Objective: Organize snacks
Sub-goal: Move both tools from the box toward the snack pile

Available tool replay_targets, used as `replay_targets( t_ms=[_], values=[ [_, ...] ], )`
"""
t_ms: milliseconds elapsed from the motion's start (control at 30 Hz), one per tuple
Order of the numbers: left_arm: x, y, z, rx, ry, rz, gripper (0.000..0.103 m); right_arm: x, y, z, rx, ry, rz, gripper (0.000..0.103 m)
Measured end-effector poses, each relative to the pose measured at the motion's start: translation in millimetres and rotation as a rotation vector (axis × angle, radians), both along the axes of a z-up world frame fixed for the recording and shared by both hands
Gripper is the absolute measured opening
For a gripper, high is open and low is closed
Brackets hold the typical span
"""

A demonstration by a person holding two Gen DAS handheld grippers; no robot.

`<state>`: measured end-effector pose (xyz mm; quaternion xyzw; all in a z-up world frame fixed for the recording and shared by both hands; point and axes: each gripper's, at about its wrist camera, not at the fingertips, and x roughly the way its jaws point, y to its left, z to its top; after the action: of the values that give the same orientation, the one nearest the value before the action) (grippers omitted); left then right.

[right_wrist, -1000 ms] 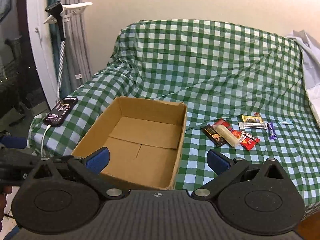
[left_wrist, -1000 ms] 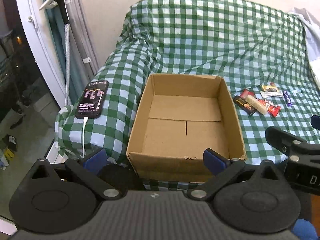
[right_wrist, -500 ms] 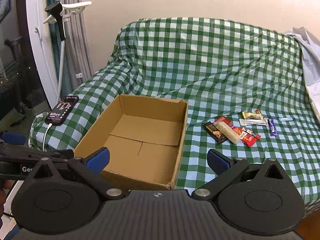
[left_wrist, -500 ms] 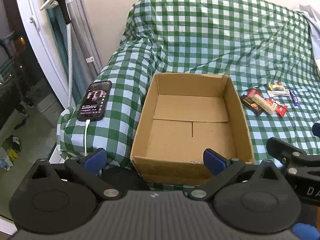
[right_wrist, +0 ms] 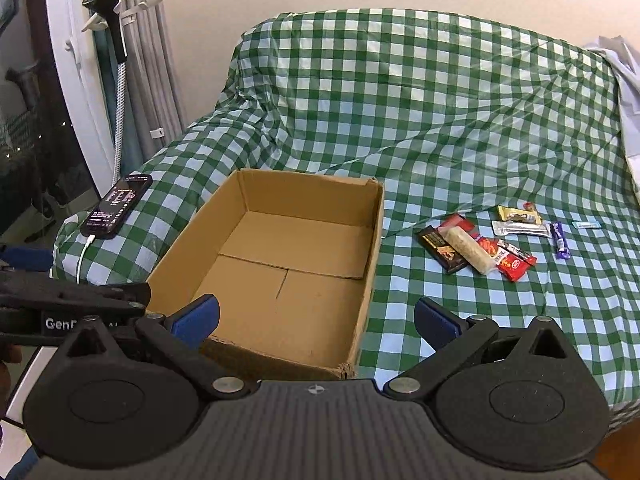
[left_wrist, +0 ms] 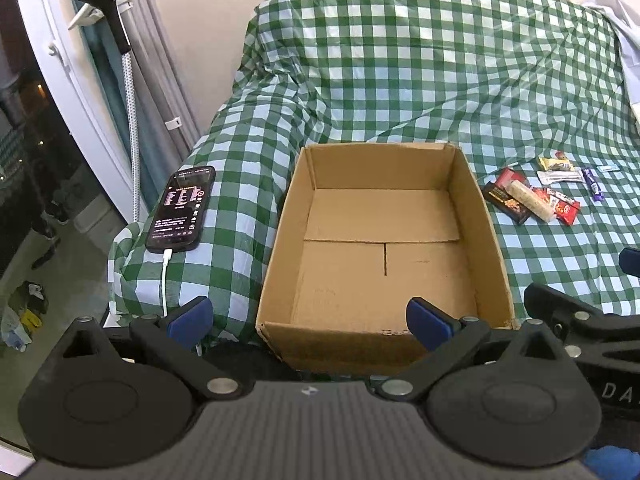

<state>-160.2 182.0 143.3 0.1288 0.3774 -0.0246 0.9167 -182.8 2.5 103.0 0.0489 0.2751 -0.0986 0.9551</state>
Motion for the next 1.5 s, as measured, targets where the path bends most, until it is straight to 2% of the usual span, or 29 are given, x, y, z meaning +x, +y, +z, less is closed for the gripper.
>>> replay_targets(
  t_ms=[333, 1067, 1500],
  values=[
    [-19.1, -9.5, -5.3, -0.004, -0.024, 0.002, 0.103, -16.9, 2.8, 9.6, 0.003, -0.038, -0.010, 0.103],
    [-5.2, -24.1, -27.3, 0.023, 0.041, 0.023, 0.103, -2.1, 0.4, -1.8, 0.029, 0.020, 0.006, 0.103],
    [-0.1, -36.8, -30.6, 0.038, 0.050, 0.026, 0.103, -11.2, -11.1, -0.7, 0.086, -0.016, -0.015, 0.103]
  ],
)
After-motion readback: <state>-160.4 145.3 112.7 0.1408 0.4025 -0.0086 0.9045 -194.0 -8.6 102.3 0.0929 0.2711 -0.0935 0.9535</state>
